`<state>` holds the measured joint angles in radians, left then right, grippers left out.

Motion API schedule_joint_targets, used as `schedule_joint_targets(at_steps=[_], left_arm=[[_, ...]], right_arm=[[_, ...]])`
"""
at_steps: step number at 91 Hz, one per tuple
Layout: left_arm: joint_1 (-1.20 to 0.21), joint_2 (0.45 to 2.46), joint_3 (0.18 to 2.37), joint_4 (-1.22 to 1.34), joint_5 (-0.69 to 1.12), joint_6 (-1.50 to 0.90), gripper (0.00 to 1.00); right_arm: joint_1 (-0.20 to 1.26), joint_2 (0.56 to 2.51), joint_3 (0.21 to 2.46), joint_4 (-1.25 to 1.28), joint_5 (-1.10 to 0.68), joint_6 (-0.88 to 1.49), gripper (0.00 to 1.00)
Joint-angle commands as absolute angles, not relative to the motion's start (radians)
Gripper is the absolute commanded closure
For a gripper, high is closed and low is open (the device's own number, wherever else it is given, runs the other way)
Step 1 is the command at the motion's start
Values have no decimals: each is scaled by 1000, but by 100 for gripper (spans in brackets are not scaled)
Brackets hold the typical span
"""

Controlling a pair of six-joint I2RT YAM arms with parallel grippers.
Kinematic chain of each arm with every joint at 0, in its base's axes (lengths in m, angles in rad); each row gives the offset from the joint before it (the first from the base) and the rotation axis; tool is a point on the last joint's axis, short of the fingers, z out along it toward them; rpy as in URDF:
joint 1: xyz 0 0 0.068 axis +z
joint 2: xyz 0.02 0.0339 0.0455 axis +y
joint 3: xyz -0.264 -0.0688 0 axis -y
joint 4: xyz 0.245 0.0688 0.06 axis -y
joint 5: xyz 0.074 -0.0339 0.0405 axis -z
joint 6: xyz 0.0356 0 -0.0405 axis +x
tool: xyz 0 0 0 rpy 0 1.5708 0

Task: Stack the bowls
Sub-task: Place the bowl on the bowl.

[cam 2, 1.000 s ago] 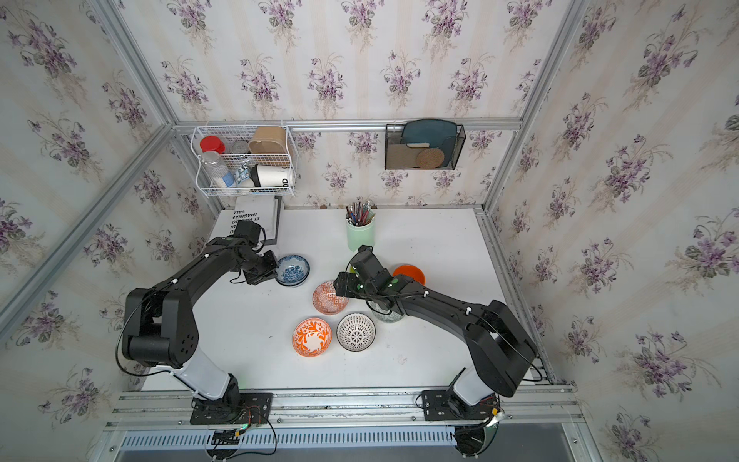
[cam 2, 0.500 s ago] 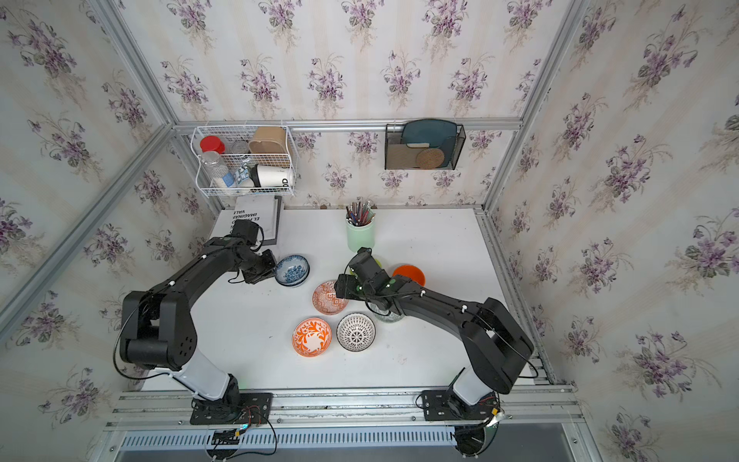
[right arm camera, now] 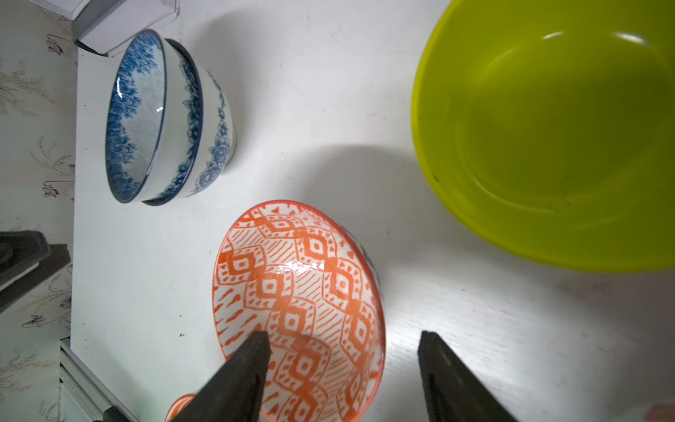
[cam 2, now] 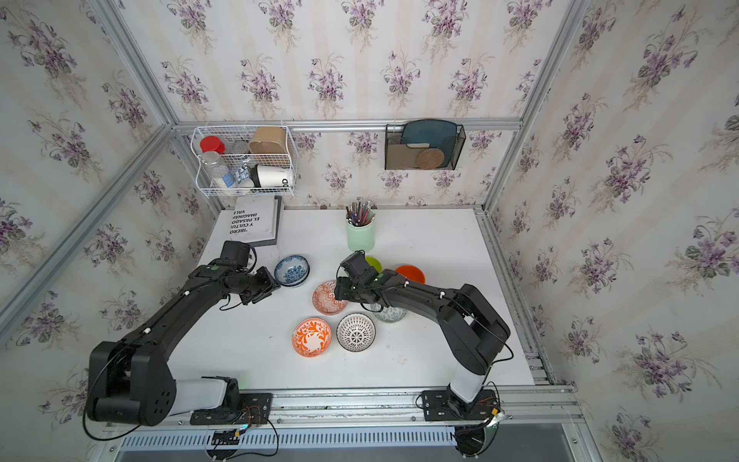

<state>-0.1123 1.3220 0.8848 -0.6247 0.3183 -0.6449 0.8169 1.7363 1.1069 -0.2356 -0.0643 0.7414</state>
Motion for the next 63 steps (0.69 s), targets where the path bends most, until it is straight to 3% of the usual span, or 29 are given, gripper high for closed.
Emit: schedule_joint_targets(at_steps=[1, 25, 63], left_arm=[[-118, 1289, 834, -535, 353, -692, 56], [-132, 1320, 869, -511, 379, -688, 49], [-219, 1465, 1021, -577, 241, -638, 50]], right_arm=[[816, 1749, 1115, -256, -55, 749, 31], [816, 1766, 1127, -270, -32, 743, 33], [815, 1779, 1132, -274, -8, 731, 37]])
